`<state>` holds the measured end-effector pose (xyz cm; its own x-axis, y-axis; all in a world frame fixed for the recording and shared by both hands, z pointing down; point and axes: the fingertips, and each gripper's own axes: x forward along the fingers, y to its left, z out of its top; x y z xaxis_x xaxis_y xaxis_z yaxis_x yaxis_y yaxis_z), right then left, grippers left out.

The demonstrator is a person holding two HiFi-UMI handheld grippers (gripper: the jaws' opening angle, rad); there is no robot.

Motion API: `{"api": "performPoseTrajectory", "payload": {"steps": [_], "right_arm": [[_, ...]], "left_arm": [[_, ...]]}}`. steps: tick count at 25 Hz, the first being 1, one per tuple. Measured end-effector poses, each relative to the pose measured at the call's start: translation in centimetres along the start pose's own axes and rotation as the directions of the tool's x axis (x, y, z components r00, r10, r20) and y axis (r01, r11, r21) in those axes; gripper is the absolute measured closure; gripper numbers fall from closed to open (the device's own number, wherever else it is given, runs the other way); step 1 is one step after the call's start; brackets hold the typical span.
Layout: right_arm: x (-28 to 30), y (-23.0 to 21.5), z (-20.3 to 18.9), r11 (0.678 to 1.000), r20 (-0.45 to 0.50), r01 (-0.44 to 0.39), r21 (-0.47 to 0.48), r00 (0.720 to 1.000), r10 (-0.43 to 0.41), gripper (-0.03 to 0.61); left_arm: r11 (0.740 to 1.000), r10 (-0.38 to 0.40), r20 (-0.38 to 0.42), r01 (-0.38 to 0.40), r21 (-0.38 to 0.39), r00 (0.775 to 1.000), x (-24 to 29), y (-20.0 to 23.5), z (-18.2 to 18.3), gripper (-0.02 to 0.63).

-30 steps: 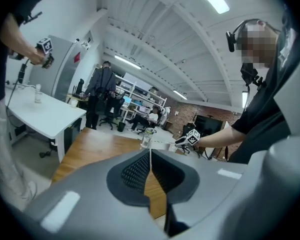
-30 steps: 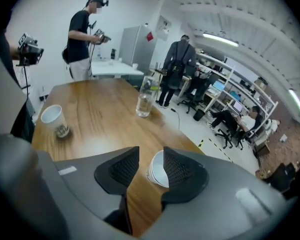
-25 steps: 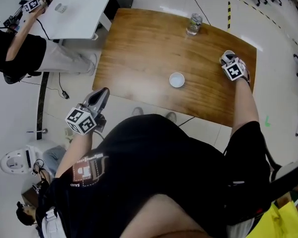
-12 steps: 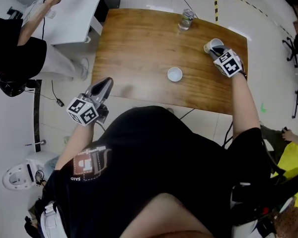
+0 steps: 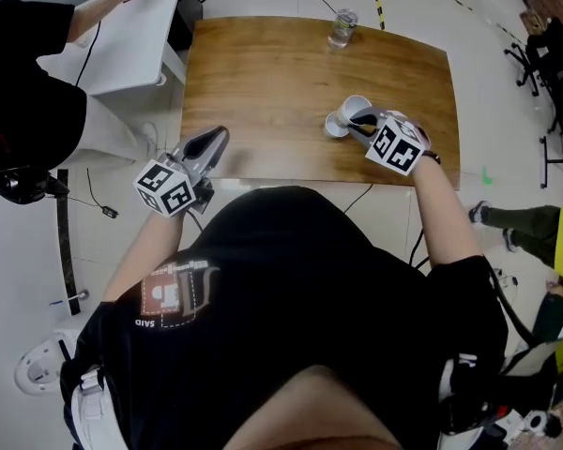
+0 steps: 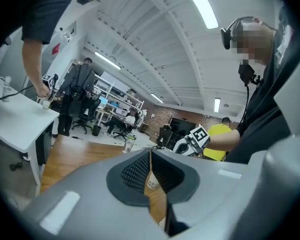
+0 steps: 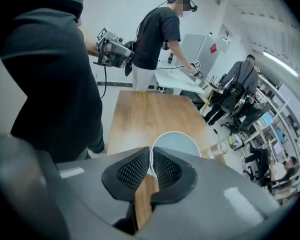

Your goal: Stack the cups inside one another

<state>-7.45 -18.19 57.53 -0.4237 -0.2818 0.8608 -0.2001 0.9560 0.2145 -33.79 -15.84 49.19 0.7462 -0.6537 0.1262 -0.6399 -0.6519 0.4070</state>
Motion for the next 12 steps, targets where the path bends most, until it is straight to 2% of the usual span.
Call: {"api": "performPoseTrajectory", "payload": {"steps": [3,5,7,8,10,11,12], "right_arm": [[2.1,1.2,-0.8,1.000,-0.048,-0.004,0.025,0.999,0.005,0.541],[3.7,1.2,-1.7,0.999,-0.071,0.028,0.047,0.997,-0.025,0.529],[5.0,1.1,-2.2,0.996,-0.073,0.057,0.072,0.996,-0.051,0.449],[5.1,1.1,-1.9,0.994,-0.059,0.065,0.090,0.996,-0.060,0.413],[3.5,0.5,0.0,0.986,0.022,0.100,0.137,0.994,-0.103,0.400],[1.6,-0.3,1.3,0.976,0.087,0.133,0.173,0.985,-0.150,0.402],[-0.7,-1.4,2.7,0.959,0.164,0.171,0.224,0.964,-0.210,0.407]], "left_arm": [[1.000,0.005,-0.014,-0.005,-0.004,1.000,-1.9,0.4,-0.3,0.603],[1.000,0.013,-0.022,-0.013,-0.007,1.000,-3.1,0.8,-0.7,0.603],[1.000,0.014,-0.031,-0.014,-0.008,0.999,-3.9,1.1,-1.3,0.603],[1.000,0.011,-0.035,-0.011,-0.011,0.999,-4.2,1.2,-1.6,0.603],[1.000,0.002,-0.038,-0.002,-0.017,0.999,-4.6,1.3,-2.2,0.603],[1.000,-0.004,-0.037,0.003,-0.019,0.999,-4.6,1.3,-2.4,0.603],[1.000,-0.009,-0.034,0.008,-0.020,0.999,-4.6,1.3,-2.4,0.603]]}}
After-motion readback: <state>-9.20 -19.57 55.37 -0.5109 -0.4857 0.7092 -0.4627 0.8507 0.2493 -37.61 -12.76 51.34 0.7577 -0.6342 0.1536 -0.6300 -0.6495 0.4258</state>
